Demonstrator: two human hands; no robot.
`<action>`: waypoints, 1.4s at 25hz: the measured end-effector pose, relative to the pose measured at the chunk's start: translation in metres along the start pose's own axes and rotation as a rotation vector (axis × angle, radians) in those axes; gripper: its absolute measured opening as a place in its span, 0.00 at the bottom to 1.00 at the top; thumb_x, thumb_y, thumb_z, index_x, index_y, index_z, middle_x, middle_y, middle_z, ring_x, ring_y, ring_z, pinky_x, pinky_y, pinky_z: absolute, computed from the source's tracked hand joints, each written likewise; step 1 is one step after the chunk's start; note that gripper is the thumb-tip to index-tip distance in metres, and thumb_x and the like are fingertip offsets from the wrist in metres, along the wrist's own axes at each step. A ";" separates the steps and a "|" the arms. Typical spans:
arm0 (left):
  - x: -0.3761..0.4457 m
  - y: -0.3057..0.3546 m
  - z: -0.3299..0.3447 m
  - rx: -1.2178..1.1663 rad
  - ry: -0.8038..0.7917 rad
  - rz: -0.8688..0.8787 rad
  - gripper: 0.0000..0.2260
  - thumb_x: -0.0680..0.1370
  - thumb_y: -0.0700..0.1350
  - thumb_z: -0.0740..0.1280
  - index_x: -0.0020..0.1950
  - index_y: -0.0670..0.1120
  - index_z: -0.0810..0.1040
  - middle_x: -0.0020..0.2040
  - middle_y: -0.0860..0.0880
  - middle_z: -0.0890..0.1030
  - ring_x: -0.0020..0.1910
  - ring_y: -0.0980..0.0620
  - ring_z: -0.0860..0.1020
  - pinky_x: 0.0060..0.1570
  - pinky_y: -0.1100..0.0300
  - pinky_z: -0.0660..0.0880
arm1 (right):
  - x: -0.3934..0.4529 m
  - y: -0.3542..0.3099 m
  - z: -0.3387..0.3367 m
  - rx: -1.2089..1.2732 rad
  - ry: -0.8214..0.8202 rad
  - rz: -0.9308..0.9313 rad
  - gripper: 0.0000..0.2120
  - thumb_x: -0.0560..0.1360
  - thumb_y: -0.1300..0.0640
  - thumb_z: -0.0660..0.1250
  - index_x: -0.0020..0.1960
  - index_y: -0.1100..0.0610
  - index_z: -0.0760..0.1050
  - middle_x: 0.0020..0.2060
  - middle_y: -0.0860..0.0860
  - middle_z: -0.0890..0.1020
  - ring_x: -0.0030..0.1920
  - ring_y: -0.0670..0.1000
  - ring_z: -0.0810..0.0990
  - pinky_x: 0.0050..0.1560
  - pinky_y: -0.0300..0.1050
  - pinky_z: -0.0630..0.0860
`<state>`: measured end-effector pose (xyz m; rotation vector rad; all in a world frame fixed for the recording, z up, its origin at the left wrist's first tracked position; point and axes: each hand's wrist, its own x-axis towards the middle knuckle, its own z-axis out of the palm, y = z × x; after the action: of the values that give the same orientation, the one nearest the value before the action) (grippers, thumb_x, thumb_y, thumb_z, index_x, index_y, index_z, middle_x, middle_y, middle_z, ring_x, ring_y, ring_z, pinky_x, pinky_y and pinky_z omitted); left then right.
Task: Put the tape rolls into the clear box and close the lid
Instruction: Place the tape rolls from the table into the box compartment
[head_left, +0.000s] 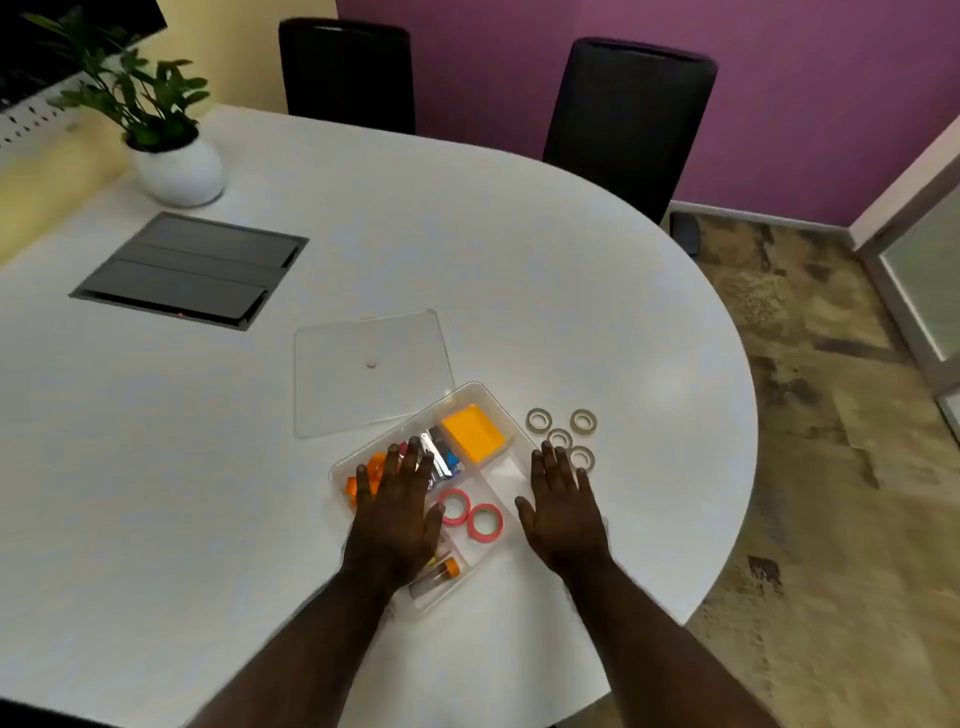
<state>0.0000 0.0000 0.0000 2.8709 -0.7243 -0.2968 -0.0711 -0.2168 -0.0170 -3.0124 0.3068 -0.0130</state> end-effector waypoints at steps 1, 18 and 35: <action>0.000 0.005 0.002 0.030 -0.019 -0.010 0.31 0.77 0.57 0.50 0.78 0.48 0.49 0.80 0.45 0.48 0.78 0.42 0.46 0.74 0.37 0.44 | 0.001 0.002 0.003 0.009 -0.026 0.011 0.30 0.76 0.48 0.64 0.72 0.63 0.64 0.72 0.61 0.67 0.72 0.61 0.66 0.67 0.62 0.69; 0.058 0.095 0.063 0.024 -0.294 -0.150 0.33 0.79 0.59 0.51 0.78 0.47 0.41 0.79 0.44 0.39 0.78 0.43 0.39 0.75 0.40 0.40 | 0.068 0.126 0.045 0.046 -0.379 0.136 0.26 0.75 0.53 0.63 0.72 0.49 0.62 0.75 0.50 0.61 0.71 0.54 0.65 0.62 0.51 0.69; 0.041 0.087 0.084 -0.063 -0.315 -0.209 0.34 0.78 0.61 0.56 0.78 0.53 0.43 0.79 0.49 0.36 0.77 0.45 0.36 0.74 0.40 0.36 | 0.088 0.124 0.067 0.128 -0.224 0.211 0.20 0.73 0.55 0.62 0.64 0.54 0.67 0.55 0.54 0.75 0.52 0.58 0.76 0.46 0.51 0.76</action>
<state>-0.0232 -0.1048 -0.0689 2.8733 -0.4480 -0.7979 -0.0086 -0.3472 -0.0979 -2.8047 0.5740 0.3077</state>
